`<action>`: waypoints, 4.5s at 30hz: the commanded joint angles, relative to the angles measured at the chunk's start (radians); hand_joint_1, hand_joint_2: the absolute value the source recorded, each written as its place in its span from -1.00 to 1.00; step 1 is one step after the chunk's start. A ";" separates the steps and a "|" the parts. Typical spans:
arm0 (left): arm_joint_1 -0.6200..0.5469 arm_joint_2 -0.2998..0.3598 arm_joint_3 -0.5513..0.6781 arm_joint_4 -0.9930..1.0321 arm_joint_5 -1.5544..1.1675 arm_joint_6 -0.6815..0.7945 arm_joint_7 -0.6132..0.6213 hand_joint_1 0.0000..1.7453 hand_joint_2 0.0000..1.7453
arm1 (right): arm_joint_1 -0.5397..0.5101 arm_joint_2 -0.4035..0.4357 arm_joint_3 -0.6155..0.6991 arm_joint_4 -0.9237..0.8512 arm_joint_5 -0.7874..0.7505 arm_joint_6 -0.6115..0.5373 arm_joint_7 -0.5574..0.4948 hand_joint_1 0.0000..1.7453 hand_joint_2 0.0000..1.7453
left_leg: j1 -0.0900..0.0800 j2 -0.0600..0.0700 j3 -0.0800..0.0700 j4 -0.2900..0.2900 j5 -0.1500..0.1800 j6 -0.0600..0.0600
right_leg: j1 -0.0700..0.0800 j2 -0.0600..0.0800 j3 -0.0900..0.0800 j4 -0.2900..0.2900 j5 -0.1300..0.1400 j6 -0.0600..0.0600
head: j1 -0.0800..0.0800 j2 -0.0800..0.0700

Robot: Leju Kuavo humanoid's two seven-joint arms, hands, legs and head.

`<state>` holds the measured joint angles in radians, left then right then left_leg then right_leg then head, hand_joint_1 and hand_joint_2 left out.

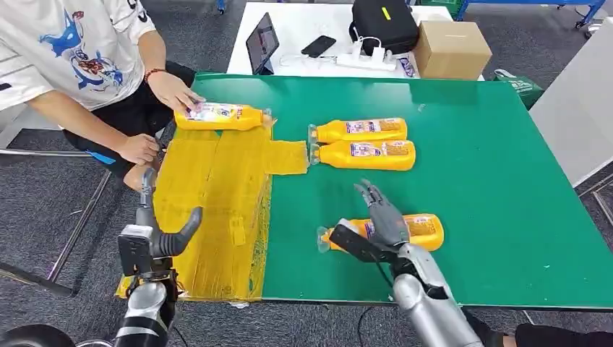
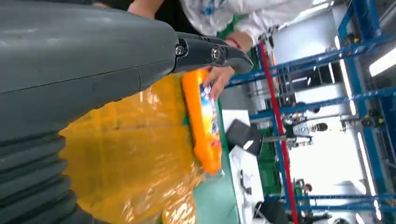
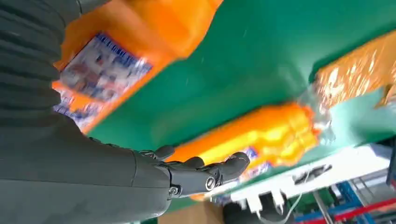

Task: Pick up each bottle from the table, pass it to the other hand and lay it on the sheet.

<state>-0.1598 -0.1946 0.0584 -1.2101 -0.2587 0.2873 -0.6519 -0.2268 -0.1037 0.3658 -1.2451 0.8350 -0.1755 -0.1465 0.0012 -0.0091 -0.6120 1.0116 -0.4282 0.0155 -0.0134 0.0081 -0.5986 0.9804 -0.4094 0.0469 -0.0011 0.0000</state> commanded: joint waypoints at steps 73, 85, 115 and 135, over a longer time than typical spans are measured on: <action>-0.145 -0.001 -0.037 0.374 0.061 -0.054 0.008 -1.00 1.00 | -0.071 -0.213 0.104 0.260 -0.165 0.193 0.019 -1.00 1.00 | 0.002 0.003 0.006 -0.001 -0.002 -0.001 | 0.003 0.001 0.006 -0.003 0.000 -0.001 | -0.001 0.000; -0.149 -0.005 -0.039 0.375 0.057 -0.066 0.007 -1.00 1.00 | -0.036 -0.176 0.035 0.205 -0.126 0.166 -0.034 0.92 1.00 | 0.001 0.001 0.004 0.000 -0.001 0.000 | 0.002 -0.001 0.004 -0.002 0.000 -0.001 | -0.001 0.000; -0.155 -0.005 -0.046 0.399 0.077 -0.078 0.010 -1.00 1.00 | 0.066 0.008 -0.144 0.098 -0.169 -0.059 -0.268 1.00 1.00 | 0.001 0.001 0.002 0.000 -0.001 0.000 | 0.001 -0.001 0.003 -0.001 0.000 -0.001 | 0.000 0.000; -0.100 -0.026 0.003 0.312 0.236 -0.091 0.027 -1.00 1.00 | 0.202 0.216 -0.290 -0.174 -0.337 -0.381 -0.463 1.00 1.00 | 0.000 0.000 0.000 0.000 -0.001 0.000 | 0.000 -0.001 0.000 0.000 -0.001 -0.001 | 0.000 0.000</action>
<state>-0.2649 -0.2018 0.0149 -0.8739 -0.0966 0.2151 -0.6466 -0.0693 0.0126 0.1648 -1.3177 0.5409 -0.4384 -0.5338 0.0009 -0.0090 -0.6135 1.0117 -0.4286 0.0162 -0.0139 0.0080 -0.5997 0.9803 -0.4092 0.0474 -0.0011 0.0000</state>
